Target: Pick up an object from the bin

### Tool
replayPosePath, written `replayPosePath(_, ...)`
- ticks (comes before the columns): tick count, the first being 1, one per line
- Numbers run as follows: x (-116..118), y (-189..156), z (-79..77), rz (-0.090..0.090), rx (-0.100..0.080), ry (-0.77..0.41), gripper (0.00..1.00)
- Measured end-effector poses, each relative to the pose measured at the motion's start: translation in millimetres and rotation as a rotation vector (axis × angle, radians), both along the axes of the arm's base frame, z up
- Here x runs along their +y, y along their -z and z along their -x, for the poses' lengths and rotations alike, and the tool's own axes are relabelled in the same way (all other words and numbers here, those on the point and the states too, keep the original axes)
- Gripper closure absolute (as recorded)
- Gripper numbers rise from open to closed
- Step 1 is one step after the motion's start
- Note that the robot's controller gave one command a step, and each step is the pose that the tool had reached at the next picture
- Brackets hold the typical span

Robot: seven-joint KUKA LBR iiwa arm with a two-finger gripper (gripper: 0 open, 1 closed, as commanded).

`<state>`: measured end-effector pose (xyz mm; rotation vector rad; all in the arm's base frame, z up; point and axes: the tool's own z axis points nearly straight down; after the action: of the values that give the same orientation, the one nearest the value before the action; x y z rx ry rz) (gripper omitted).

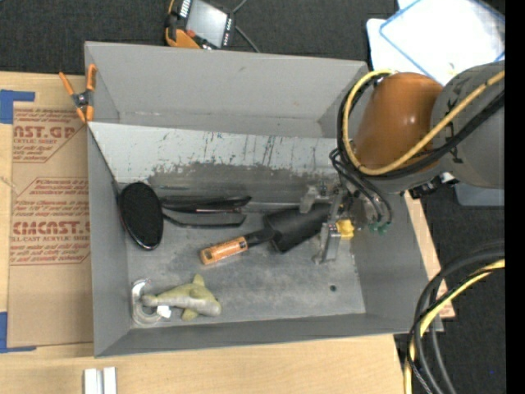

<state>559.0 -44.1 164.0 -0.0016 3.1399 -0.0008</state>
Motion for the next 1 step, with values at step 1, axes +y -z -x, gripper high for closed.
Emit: replayPosePath(1,0.0,0.0,0.0,0.0,0.0,0.0,0.0)
